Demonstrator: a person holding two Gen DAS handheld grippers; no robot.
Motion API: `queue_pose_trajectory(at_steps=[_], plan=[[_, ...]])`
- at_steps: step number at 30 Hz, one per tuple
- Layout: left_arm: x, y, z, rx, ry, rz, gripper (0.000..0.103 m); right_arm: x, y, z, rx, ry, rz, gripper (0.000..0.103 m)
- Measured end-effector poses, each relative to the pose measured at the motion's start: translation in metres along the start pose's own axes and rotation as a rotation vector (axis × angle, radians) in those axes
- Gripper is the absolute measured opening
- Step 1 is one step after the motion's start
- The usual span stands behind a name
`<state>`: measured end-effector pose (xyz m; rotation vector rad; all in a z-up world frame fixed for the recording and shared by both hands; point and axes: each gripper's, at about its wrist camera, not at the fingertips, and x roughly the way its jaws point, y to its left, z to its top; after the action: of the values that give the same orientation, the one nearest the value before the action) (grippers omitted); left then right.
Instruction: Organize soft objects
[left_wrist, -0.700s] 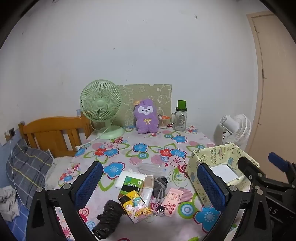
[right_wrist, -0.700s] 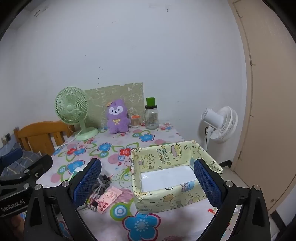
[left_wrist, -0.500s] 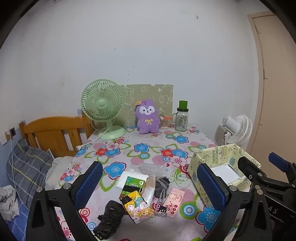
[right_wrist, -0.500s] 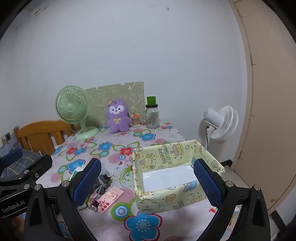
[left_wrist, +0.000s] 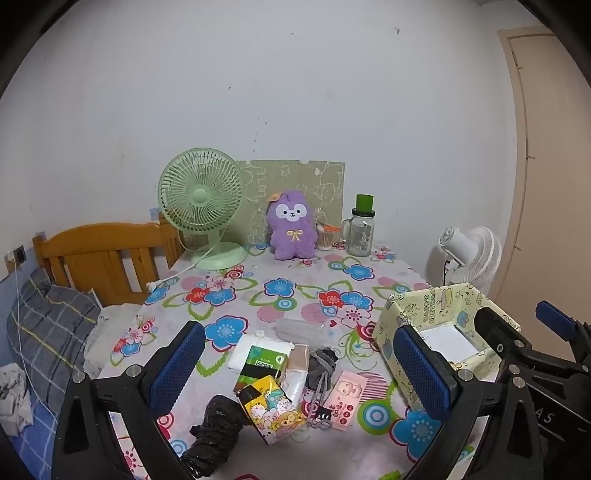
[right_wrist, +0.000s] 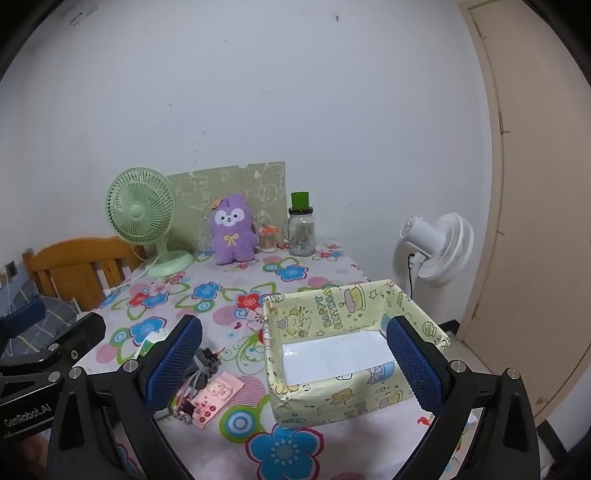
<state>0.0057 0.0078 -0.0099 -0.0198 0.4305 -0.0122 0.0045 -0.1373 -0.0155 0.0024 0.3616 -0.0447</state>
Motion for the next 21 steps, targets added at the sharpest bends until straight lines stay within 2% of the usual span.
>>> queue_pose_trajectory(at_steps=[21], plan=[[-0.0001,0.0091,-0.0028,-0.016,-0.019,0.008,0.103,-0.0003,0.0058,0.0025,-0.014,-0.019,0.001,0.101]])
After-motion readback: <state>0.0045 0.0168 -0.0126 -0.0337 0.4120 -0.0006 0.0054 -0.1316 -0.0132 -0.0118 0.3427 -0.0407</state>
